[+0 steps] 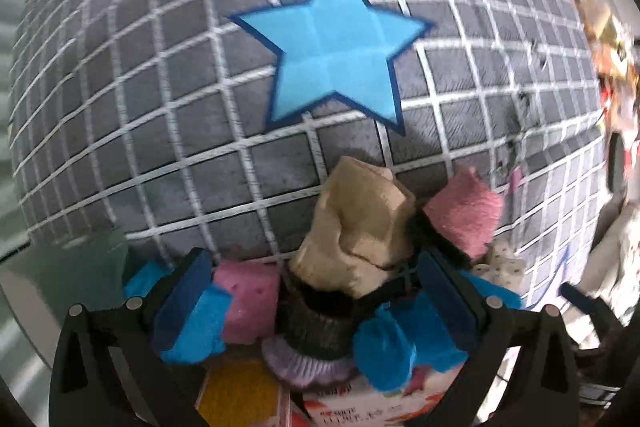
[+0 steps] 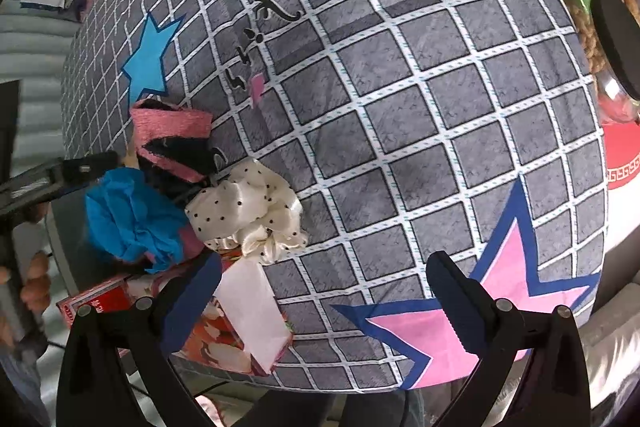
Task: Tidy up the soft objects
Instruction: 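Grasp the beige cloth with the left tool while the right tool grasps the polka-dot cloth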
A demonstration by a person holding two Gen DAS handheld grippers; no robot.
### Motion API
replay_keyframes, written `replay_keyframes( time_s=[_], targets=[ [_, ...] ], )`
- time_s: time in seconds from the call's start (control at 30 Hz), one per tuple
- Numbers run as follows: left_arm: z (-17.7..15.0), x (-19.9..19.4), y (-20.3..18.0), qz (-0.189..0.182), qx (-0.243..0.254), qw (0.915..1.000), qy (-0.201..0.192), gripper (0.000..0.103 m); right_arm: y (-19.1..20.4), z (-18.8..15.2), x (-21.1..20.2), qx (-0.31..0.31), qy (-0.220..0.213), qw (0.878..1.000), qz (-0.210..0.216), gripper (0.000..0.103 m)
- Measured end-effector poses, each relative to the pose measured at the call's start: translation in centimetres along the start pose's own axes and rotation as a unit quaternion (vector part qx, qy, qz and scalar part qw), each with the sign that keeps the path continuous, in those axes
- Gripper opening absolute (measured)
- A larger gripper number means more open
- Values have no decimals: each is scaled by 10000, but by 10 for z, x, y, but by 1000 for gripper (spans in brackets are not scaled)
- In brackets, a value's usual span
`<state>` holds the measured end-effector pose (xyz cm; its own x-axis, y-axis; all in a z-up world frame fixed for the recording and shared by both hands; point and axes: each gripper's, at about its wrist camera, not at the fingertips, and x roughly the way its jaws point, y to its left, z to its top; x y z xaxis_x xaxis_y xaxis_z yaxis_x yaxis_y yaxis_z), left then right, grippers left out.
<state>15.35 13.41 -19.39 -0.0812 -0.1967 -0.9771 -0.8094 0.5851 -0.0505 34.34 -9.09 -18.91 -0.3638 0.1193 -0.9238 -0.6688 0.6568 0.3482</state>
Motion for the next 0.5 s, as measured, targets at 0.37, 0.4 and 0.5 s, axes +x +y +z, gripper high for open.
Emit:
replay_keyframes(
  time_s=[0.37, 0.4, 0.5],
  targets=[
    [4, 43, -13, 389, 324, 9982, 328, 97, 38, 16, 33, -416, 95, 9989, -176, 103],
    [4, 46, -15, 389, 349, 9980, 347, 95, 42, 17, 37, -484, 123, 9986, -165, 103],
    [4, 54, -22, 392, 405, 9977, 378, 92, 53, 18, 50, -649, 141, 9976, -188, 103]
  ],
)
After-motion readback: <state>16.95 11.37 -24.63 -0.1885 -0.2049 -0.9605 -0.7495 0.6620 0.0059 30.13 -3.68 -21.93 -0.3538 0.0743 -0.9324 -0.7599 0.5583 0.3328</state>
